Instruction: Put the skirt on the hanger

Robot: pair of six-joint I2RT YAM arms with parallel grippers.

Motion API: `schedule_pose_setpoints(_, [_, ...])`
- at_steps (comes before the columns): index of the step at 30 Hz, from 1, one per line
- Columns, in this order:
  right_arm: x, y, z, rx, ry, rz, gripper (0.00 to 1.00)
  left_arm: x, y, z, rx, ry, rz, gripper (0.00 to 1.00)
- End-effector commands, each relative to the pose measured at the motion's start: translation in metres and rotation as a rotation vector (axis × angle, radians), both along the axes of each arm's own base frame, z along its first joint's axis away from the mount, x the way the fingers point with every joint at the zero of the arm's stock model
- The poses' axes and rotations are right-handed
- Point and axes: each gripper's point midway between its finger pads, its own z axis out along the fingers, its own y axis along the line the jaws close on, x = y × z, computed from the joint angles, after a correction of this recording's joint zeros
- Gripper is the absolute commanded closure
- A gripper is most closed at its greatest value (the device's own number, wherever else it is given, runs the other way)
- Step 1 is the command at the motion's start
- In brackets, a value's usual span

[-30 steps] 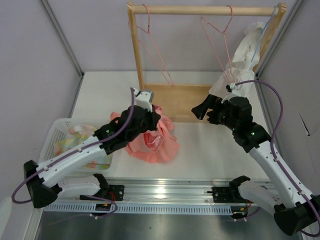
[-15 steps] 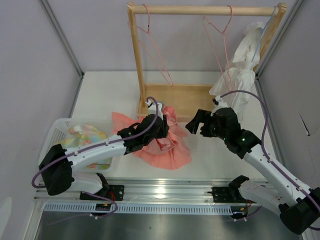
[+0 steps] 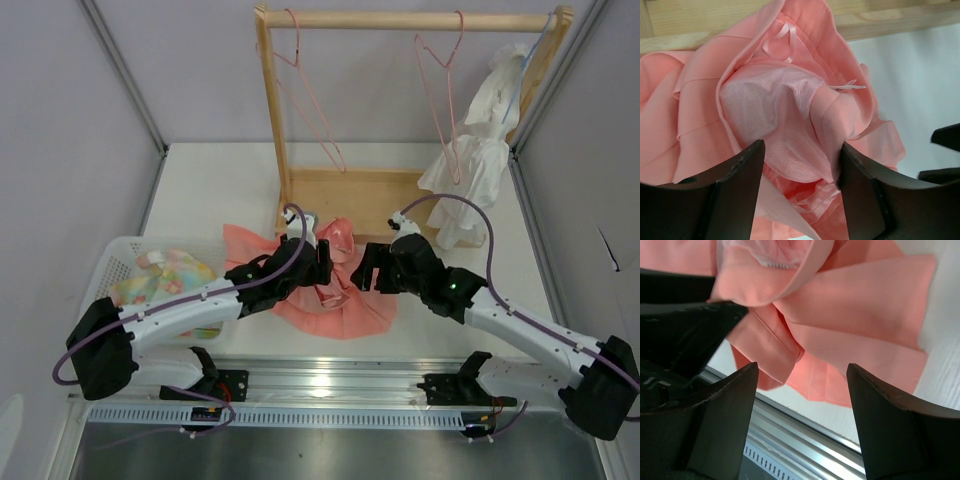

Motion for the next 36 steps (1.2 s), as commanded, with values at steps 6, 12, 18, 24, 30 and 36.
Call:
schedule_pose_setpoints(6, [-0.009,0.035,-0.022,-0.024,-0.013,0.016,0.24,0.008,0.006,0.045,-0.034,-0.102,0.016,0.33])
schedule_pose_setpoints(12, [-0.013,0.026,-0.010,-0.012,-0.071,-0.051,0.24,0.012,0.007,0.029,0.012,-0.055,0.020,0.33])
schedule_pose_setpoints(18, [-0.020,0.025,0.006,0.066,-0.124,-0.021,0.23,0.014,0.005,0.027,-0.011,-0.054,0.019,0.32])
schedule_pose_setpoints(24, [-0.025,0.042,-0.015,0.036,-0.078,0.030,0.24,0.019,0.005,0.053,-0.019,-0.100,0.010,0.28])
schedule_pose_setpoints(30, [-0.023,0.055,-0.031,0.007,-0.064,0.032,0.25,0.016,0.003,0.045,-0.007,-0.082,-0.011,0.29])
schedule_pose_setpoints(36, [-0.013,0.048,-0.040,-0.030,-0.062,-0.044,0.67,0.020,0.019,0.041,0.016,-0.086,0.051,0.29])
